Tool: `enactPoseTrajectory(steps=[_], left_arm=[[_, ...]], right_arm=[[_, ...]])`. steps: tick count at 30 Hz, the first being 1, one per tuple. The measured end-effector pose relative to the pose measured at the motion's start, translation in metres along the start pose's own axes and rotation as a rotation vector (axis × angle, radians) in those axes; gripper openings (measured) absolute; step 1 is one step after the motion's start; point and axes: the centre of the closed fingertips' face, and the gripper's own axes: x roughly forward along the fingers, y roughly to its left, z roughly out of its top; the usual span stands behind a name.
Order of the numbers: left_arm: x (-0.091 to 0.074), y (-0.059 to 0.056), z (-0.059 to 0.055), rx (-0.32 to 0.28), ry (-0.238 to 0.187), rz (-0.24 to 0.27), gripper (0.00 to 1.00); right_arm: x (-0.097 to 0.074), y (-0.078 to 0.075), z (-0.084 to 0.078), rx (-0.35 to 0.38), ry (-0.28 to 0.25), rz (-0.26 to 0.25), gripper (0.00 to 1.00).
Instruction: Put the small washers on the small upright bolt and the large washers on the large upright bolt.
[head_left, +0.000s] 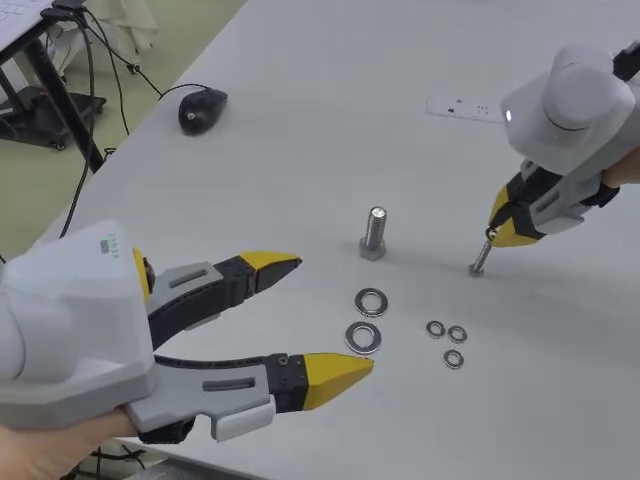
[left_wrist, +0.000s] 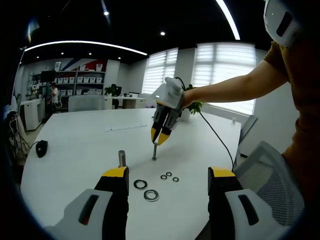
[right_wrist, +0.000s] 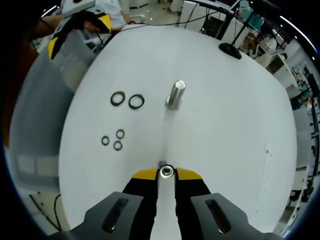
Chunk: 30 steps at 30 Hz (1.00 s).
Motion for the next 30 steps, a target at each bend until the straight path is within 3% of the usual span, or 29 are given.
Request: enactPoseTrajectory(steps=[13, 30], left_arm=[[0.0, -0.001, 0.0, -0.006, -0.001, -0.004, 0.63], [-0.001, 0.001, -0.002, -0.012, 0.003, 0.007, 0.63]], right_arm=[[0.011, 0.004, -0.001, -0.004, 0.009, 0.008, 0.12], [0.043, 0.012, -0.012, -0.034, 0.017, 0.028, 0.12]])
